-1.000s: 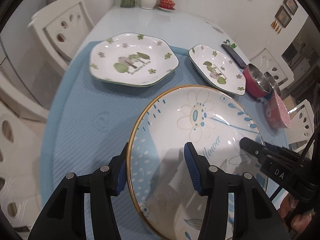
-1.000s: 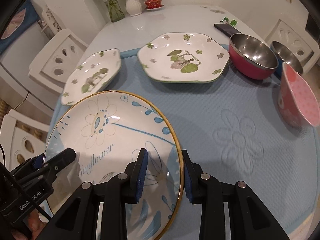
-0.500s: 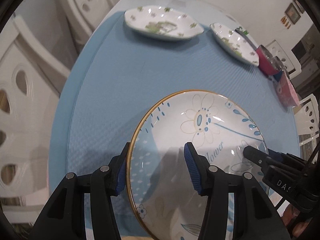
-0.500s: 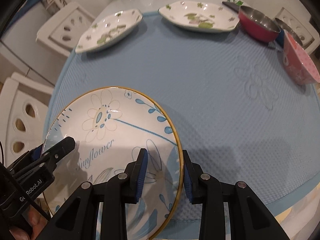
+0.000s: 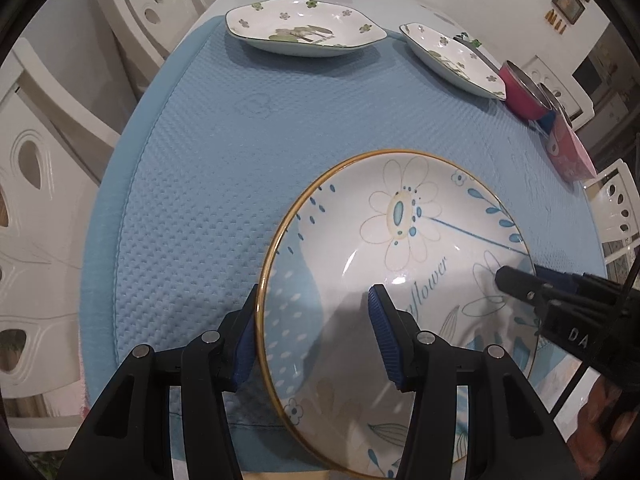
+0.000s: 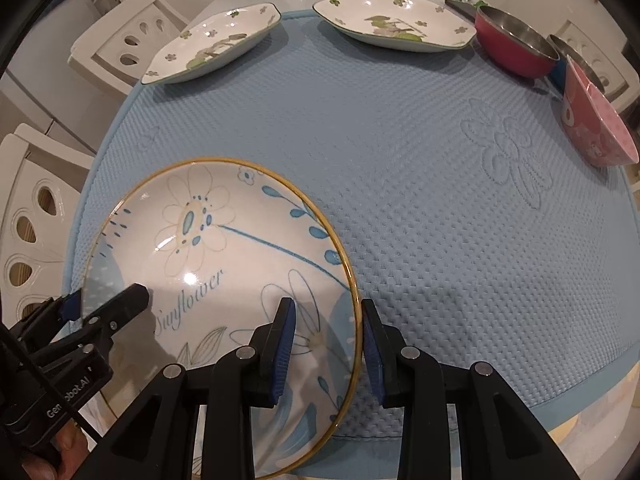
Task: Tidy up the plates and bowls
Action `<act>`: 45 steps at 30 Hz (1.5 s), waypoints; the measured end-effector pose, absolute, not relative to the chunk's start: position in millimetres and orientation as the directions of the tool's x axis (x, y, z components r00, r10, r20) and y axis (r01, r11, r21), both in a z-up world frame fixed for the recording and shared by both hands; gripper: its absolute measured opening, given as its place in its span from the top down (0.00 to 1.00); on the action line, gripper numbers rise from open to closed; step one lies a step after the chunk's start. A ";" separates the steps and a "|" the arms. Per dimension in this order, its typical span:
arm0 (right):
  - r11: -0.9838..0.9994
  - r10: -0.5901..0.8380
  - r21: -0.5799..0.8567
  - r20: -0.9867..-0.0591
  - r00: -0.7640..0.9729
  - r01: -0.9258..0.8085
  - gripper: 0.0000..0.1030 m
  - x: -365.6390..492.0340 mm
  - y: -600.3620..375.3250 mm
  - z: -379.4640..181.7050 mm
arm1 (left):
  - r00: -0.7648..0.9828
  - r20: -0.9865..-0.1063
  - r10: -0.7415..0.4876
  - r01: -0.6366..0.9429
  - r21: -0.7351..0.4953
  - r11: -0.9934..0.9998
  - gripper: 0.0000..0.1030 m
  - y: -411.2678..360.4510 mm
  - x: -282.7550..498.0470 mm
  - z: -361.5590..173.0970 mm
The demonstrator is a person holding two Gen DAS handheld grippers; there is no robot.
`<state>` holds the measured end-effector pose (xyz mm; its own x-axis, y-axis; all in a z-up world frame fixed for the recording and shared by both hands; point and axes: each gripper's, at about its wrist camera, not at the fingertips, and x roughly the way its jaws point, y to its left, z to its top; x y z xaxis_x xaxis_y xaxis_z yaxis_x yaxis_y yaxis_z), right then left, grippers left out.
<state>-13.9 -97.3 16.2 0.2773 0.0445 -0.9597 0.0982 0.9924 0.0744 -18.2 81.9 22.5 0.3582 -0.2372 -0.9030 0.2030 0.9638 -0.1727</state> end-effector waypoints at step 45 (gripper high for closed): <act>0.962 0.230 0.271 -0.869 0.437 0.032 0.48 253.8 -79.1 19.6 | 0.494 -0.805 -0.328 0.076 -0.336 0.939 0.48 135.2 260.3 24.5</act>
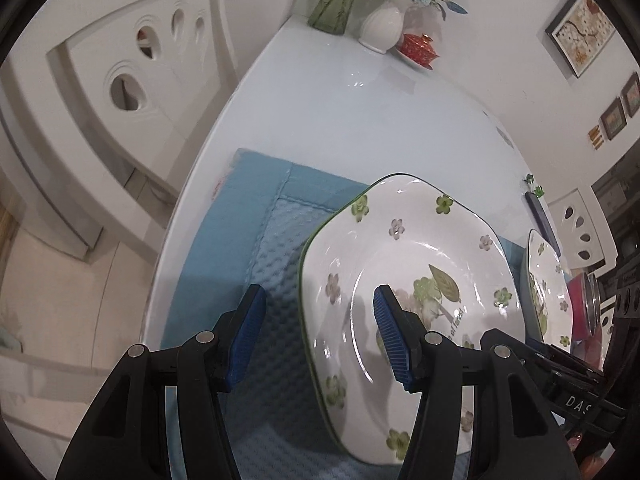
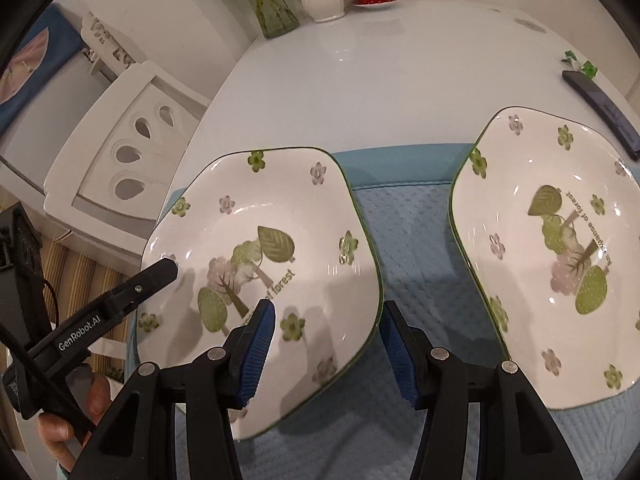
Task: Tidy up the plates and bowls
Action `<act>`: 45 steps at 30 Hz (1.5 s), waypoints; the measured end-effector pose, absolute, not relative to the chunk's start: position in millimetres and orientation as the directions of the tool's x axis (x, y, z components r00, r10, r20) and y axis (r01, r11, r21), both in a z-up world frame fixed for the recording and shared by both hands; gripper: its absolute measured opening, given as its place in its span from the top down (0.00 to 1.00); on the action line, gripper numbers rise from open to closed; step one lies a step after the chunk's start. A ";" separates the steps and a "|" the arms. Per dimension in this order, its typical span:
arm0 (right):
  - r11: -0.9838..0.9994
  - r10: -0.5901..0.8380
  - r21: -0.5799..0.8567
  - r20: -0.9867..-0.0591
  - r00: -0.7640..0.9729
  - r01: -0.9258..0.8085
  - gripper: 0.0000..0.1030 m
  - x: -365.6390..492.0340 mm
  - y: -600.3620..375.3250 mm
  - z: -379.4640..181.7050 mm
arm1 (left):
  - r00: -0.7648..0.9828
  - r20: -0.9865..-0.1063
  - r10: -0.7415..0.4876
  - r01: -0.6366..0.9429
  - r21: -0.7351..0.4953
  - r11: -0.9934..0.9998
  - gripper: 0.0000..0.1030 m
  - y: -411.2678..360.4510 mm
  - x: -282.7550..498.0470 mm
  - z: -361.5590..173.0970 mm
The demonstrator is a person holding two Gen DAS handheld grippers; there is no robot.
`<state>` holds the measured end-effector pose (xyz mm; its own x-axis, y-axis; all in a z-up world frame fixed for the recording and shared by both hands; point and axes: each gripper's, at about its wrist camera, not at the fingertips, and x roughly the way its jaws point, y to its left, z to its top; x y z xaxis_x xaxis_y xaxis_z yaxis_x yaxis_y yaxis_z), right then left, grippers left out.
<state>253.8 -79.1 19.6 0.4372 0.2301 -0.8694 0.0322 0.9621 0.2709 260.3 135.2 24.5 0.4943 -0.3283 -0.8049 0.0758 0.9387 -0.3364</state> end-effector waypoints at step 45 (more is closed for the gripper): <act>0.972 0.232 0.182 -0.840 0.490 -0.148 0.73 193.6 -75.7 40.7 | 0.518 -0.774 -0.365 0.228 -0.286 0.931 0.56 105.9 195.6 40.0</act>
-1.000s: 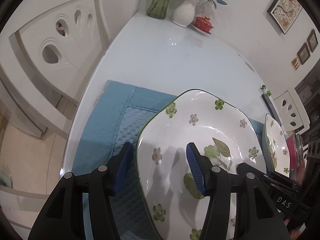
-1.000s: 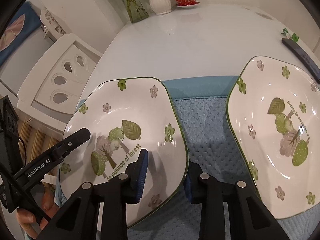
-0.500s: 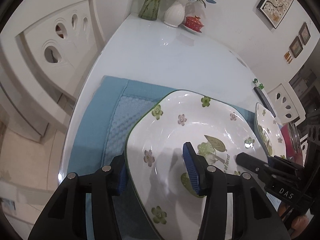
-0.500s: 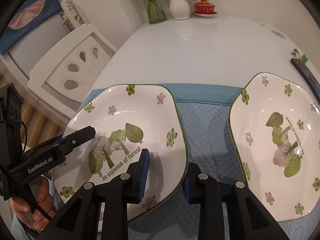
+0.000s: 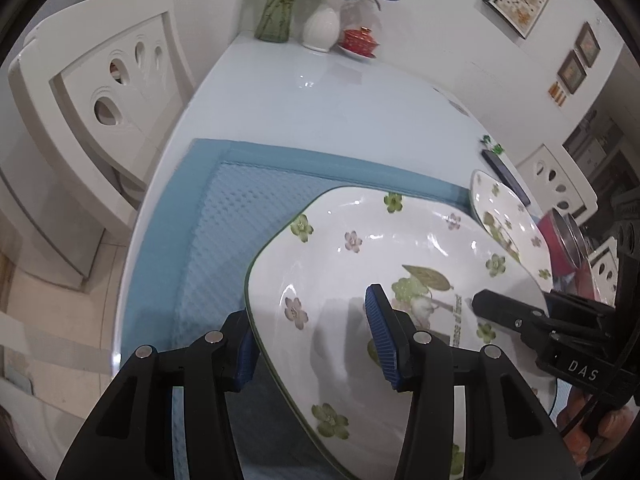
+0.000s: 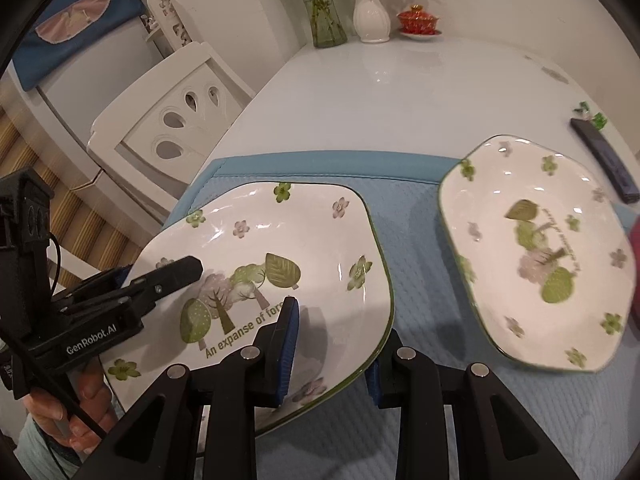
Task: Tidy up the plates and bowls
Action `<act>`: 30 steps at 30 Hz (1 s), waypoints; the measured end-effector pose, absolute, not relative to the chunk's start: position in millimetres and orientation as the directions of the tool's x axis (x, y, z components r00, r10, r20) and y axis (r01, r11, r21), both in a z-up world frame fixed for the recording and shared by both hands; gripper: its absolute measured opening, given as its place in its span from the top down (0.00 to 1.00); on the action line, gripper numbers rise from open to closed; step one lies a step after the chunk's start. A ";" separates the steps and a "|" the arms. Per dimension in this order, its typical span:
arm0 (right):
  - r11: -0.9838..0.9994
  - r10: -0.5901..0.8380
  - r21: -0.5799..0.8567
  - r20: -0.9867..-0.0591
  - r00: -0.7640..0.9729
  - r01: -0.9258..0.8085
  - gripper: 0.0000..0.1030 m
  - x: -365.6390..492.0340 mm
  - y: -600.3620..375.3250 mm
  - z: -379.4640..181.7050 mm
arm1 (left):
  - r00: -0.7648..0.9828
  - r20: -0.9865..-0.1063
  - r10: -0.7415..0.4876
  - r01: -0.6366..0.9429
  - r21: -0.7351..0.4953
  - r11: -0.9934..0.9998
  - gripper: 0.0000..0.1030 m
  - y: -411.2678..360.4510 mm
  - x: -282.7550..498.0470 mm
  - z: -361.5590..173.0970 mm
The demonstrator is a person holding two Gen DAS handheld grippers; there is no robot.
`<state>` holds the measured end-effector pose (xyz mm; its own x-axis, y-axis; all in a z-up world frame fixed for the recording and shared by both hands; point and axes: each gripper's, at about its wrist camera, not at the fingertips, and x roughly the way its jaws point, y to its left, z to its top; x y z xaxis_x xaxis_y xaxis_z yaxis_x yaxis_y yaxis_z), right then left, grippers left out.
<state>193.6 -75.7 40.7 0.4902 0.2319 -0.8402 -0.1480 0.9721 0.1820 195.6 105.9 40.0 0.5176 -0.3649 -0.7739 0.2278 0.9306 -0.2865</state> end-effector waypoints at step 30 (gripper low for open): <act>0.999 0.038 0.048 -0.834 0.550 0.003 0.54 55.1 -115.3 134.2 | 0.628 -0.725 -0.284 0.275 -0.134 0.952 0.54 79.6 57.3 151.2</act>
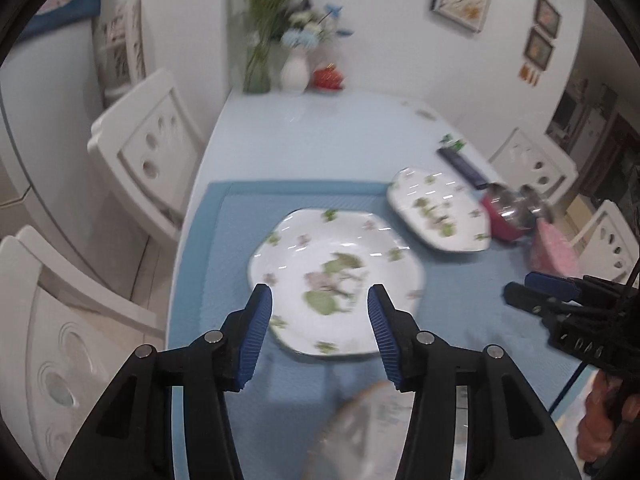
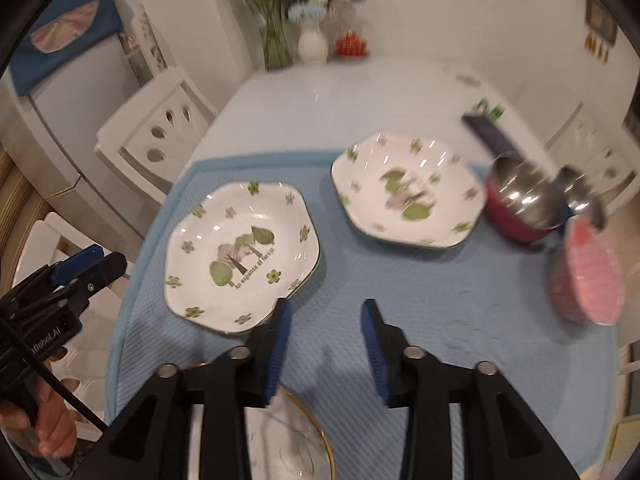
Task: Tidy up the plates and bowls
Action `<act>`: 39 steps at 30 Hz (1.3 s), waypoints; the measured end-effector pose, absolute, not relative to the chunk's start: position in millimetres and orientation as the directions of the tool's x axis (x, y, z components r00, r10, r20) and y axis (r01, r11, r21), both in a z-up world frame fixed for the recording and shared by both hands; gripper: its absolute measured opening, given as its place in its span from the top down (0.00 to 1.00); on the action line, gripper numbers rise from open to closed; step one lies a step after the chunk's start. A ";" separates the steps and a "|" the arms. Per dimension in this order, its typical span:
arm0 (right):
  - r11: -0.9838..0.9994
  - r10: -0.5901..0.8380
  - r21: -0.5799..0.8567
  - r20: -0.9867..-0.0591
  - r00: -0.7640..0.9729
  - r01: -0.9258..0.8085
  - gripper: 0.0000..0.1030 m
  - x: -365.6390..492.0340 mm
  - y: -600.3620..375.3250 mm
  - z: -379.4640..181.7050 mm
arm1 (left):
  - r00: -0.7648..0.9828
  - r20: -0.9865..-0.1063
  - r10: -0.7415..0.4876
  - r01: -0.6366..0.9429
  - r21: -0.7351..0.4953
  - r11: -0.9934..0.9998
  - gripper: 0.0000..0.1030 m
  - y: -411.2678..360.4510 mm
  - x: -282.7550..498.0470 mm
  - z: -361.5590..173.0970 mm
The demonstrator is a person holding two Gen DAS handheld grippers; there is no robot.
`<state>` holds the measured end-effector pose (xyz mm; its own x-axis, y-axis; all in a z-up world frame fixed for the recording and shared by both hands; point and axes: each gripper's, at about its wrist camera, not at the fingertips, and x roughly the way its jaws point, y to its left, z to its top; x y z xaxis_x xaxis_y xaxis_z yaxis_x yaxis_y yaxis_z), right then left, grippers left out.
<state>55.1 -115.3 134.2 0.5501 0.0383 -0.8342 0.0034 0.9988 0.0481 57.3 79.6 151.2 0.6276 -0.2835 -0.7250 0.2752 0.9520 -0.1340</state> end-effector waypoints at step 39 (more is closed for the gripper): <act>0.980 0.136 0.187 -0.870 0.474 0.062 0.38 97.4 -128.0 92.2 | 0.509 -0.777 -0.370 0.116 -0.365 0.924 0.36 117.1 127.0 82.0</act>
